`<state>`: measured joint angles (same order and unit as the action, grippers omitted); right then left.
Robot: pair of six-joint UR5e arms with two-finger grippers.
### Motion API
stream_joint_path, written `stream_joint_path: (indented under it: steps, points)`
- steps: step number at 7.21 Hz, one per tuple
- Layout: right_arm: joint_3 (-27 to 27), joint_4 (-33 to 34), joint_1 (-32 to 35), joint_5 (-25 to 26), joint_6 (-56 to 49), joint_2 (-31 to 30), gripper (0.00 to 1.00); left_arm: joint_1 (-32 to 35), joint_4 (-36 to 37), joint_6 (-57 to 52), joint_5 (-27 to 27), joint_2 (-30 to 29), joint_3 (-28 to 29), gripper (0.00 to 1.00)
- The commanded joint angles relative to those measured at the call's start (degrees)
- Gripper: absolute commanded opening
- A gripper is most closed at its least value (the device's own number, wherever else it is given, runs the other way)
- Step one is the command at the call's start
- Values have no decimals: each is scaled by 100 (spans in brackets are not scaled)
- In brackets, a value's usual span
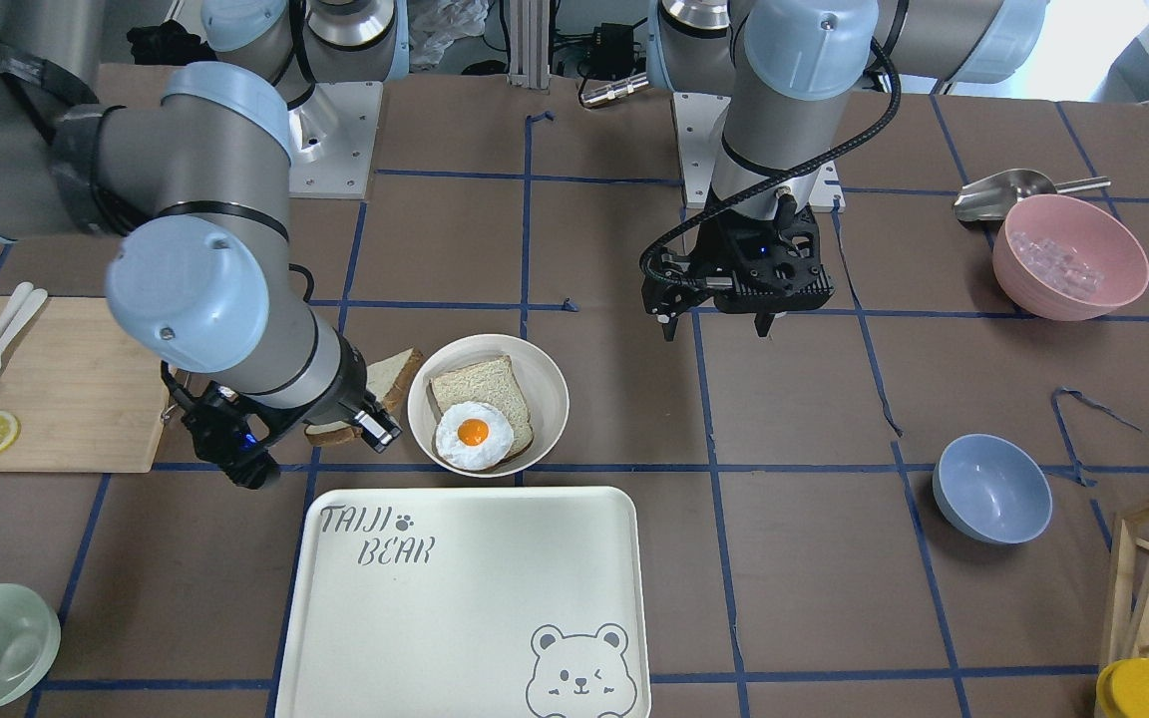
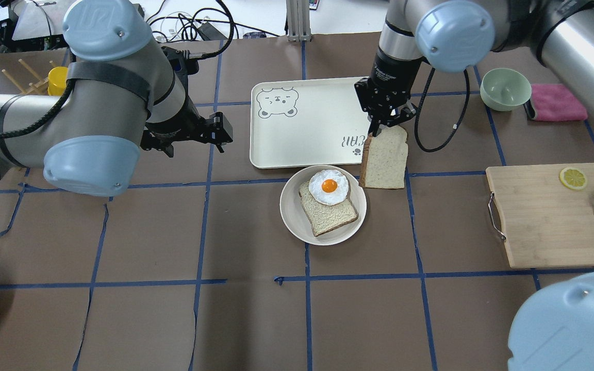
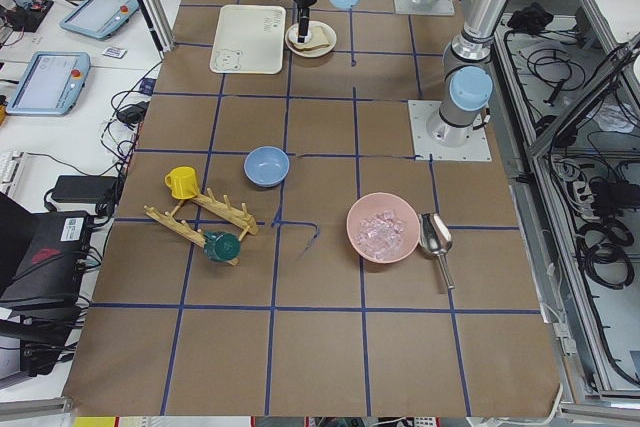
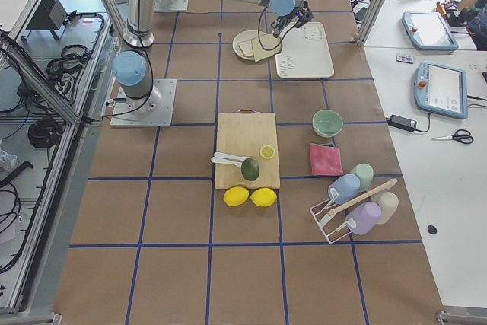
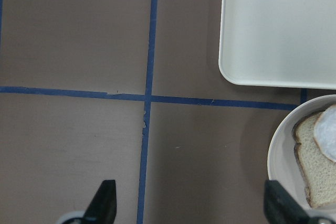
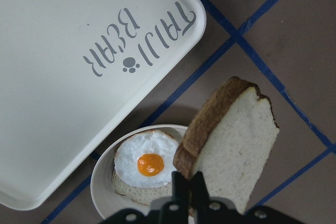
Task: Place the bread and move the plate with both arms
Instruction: 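Lift the bread slice and carry it over the plate with the right gripper, then lower the bread onto the egg and open the right gripper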
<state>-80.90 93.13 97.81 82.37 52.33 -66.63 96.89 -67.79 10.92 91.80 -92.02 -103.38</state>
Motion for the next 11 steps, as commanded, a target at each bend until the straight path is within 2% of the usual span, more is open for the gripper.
stream_joint_path:
  steps: [1, 3, 8, 10, 11]
  points:
    - [-5, 232, 527, -2, 348, 194, 0, -13, 3, -2, -12, -9, 2, 100]
    - [-5, 250, 826, -2, 409, 360, 0, -4, 3, -2, -21, -18, 20, 100]
    - [-40, 311, 898, -2, 348, 624, 0, -13, 3, -2, -30, -18, 20, 100]
    - [-49, 504, 907, -2, 357, 747, 15, -13, 3, -2, -21, -18, 11, 100]
    - [-49, 635, 968, -19, 357, 791, 18, -21, 3, -2, -21, -18, 11, 100]
